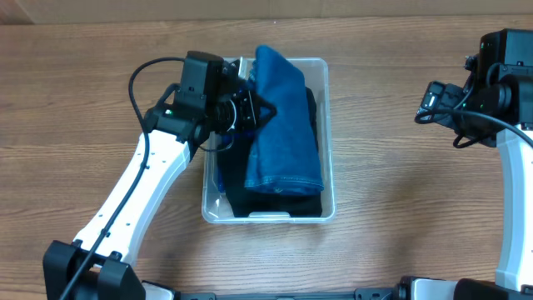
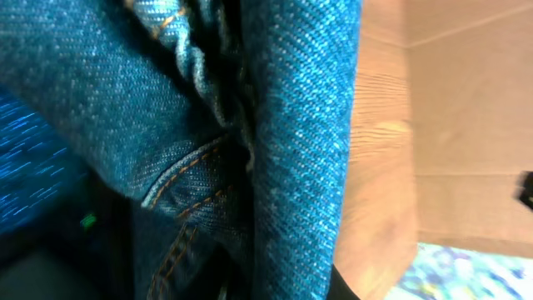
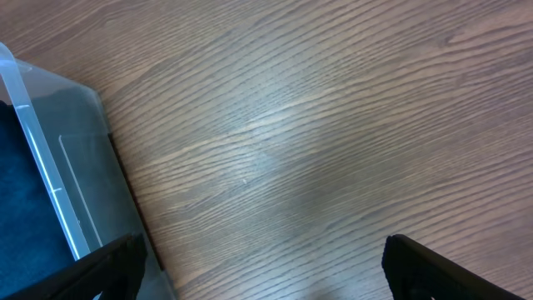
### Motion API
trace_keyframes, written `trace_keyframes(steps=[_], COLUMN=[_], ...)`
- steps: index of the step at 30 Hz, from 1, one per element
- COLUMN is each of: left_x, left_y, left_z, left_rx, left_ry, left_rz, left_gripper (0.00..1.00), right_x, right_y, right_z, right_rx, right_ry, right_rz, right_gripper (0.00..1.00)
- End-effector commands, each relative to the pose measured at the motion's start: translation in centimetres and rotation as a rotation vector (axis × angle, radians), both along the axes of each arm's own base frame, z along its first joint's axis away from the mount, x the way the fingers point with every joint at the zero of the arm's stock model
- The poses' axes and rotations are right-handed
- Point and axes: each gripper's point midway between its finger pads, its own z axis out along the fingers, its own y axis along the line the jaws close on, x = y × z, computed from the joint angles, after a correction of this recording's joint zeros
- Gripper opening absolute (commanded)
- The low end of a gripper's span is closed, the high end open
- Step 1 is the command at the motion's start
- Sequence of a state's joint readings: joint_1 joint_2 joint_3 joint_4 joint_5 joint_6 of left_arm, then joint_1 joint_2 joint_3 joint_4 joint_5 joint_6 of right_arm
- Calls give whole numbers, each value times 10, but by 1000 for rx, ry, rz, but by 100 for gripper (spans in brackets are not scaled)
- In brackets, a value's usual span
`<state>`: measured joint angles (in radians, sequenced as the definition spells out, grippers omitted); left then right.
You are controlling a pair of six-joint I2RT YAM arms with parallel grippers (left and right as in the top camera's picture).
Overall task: Pack container
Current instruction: 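Lower the denim cloth into the bin on top of the black cloths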
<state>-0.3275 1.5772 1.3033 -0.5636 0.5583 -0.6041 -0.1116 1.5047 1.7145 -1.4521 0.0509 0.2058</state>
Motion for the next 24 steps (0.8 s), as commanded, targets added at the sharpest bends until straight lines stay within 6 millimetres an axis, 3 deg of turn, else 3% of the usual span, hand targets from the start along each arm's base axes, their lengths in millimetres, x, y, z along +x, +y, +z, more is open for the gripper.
trace_keyframes(steps=[1, 2, 3, 4, 5, 7, 9, 12, 14, 15, 16, 17, 19, 21, 24], left_x=[-7, -6, -6, -6, -7, -7, -5, 2, 13, 20, 24, 30, 34, 30, 24], left_y=[29, 38, 45, 50, 54, 70, 93, 102, 104, 102, 101, 95, 80, 61, 43], left_z=[-22, -28, -32, -35, -37, -44, -49, -42, -19, 3, 16, 37, 58, 56, 14], left_rx=[173, 227, 264, 299, 324, 415, 526, 545, 558, 553, 545, 539, 540, 574, 595], left_ry=[26, 29, 31, 24, 23, 27, 20, -13, -95, -162, -195, -267, -359, -408, -322], left_rz=[83, 108, 129, 132, 132, 174, 226, 234, 227, 218, 218, 198, 145, 45, -57], left_gripper=[4, 4, 13, 37, 48, 85, 91, 85, 72, 66, 64, 56, 35, 5, 4], right_x=[-1, 0, 0, 0, 0, 0, 0, 0, 0, 1, 1, 1, 1, 1, 1], right_y=[0, 0, 0, 0, 0, 0, 0, 0, 0, 0, 0, 0, 0, 0, 1], right_z=[2, 2, 2, 2, 2, 2, 2, 2, 3, 3, 3, 3, 3, 3, 3], right_rx=[4, 4, 4, 4, 4, 4, 4, 4, 4, 4, 4, 4, 4, 4, 10], right_ry=[-9, -9, -10, -10, -10, -10, -11, -11, -11, -14, -14, -14, -15, -15, -15], right_rz=[-5, -5, -5, -5, -5, -4, -4, -5, -5, -5, -5, -5, -5, -5, -2], right_gripper=[95, 95, 95, 95, 95, 95, 95, 95, 95, 95, 95, 95, 95, 95, 95])
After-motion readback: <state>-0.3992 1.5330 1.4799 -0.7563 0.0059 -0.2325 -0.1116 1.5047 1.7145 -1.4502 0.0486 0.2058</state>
